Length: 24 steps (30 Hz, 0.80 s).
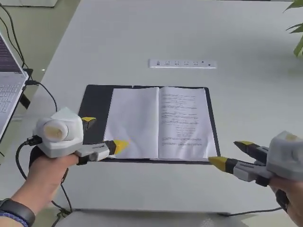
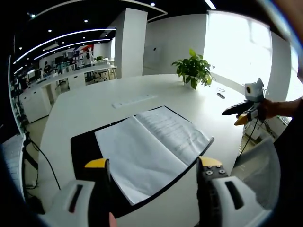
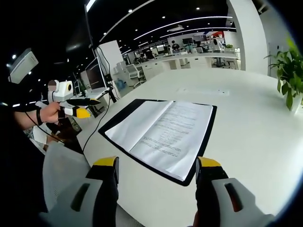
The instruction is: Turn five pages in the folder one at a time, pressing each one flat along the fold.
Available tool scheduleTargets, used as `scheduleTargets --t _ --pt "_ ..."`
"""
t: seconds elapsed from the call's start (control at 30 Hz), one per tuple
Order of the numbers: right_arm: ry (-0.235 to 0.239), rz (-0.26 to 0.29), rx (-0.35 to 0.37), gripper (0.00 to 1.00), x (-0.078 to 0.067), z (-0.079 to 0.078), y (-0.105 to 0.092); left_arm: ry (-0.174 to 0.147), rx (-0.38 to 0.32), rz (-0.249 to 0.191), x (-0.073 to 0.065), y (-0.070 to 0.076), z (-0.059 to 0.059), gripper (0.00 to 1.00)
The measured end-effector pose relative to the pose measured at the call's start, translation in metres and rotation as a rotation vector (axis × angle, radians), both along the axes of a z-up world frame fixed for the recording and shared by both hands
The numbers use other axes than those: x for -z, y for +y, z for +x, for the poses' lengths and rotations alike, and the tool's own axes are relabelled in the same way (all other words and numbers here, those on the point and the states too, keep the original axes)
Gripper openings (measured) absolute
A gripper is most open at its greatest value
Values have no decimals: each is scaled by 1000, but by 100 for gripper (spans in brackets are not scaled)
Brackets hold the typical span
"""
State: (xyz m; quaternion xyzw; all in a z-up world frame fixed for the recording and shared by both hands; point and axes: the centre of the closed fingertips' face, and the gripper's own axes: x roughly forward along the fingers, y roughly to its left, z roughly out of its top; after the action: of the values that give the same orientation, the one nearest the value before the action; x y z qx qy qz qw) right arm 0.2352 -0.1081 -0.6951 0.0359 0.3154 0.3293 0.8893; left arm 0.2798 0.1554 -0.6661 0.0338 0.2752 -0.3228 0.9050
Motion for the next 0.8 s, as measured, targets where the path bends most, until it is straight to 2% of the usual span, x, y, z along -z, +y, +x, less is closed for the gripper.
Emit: scheduleTargets --t 0.17,0.3,0.43,0.5,0.53,0.63,0.8 --pt "-6 5 21 64 -3 -3 -3 -12 69 -13 0 -31 10 76" --pt "-7 10 45 64 -3 -1 -8 -6 149 7 7 -59 14 76" --pt "-7 14 50 65 -3 -3 -10 19 208 7 13 -84 16 76" --pt "-8 9 49 64 -3 -4 -11 8 232 -1 14 -97 18 75" --pt "-9 10 50 65 -3 -4 -11 16 244 -7 15 -103 18 75" --pt "-9 14 59 64 -4 -4 -14 34 285 -7 23 -122 16 75" --pt "-6 25 78 64 -4 -7 -17 45 349 3 37 -156 18 74"
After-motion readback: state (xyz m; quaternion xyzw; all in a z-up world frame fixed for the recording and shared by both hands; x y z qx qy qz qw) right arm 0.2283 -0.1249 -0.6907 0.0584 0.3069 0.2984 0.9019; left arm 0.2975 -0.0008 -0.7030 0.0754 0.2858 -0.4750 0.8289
